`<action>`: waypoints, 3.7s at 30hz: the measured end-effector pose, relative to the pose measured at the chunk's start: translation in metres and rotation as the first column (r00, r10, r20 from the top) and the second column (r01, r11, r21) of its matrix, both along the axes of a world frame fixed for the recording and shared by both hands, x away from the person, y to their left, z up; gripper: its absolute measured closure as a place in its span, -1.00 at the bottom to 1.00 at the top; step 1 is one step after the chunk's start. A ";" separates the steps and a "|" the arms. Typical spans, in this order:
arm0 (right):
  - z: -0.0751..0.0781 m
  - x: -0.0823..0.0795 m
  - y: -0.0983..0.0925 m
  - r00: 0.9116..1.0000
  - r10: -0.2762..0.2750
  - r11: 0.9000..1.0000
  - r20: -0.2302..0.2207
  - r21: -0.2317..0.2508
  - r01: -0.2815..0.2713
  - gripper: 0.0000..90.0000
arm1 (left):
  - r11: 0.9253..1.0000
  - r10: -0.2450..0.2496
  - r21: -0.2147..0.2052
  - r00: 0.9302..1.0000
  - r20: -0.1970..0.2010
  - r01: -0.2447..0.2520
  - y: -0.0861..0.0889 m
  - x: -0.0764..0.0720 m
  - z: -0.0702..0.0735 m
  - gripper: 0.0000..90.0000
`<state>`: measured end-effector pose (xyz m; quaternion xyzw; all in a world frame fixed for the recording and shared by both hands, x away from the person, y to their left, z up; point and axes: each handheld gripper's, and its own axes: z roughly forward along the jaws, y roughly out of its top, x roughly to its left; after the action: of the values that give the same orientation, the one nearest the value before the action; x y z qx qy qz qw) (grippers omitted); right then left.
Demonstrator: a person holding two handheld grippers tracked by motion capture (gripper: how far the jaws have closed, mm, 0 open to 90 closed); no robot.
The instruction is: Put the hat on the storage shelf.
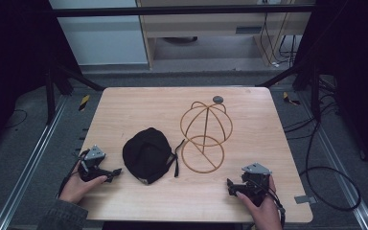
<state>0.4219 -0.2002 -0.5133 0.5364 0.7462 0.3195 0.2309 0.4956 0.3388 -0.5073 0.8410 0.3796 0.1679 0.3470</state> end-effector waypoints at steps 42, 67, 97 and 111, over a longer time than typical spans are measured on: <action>0.000 0.000 0.000 1.000 0.001 1.000 0.001 -0.001 -0.001 -0.99 | 0.942 -0.287 0.174 0.958 -0.019 0.286 -0.106 0.024 0.115 -0.83; 0.000 0.000 0.000 1.000 0.001 1.000 0.001 -0.002 -0.001 -0.99 | 0.917 -0.329 0.202 0.939 -0.103 0.343 -0.132 0.052 0.114 -0.03; 0.000 0.000 0.000 1.000 0.001 1.000 0.000 -0.001 -0.001 -0.99 | 0.938 -0.328 0.124 0.944 0.026 0.322 -0.095 0.008 0.188 0.60; 0.000 0.000 0.000 1.000 0.002 1.000 0.000 -0.001 -0.002 -0.99 | 0.946 -0.319 0.105 0.942 0.106 0.308 -0.085 -0.008 0.224 0.61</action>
<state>0.4221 -0.2004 -0.5133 0.5356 0.7469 0.3193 0.2312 0.4873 0.2538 -0.2837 0.8932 0.2114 0.1775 0.3549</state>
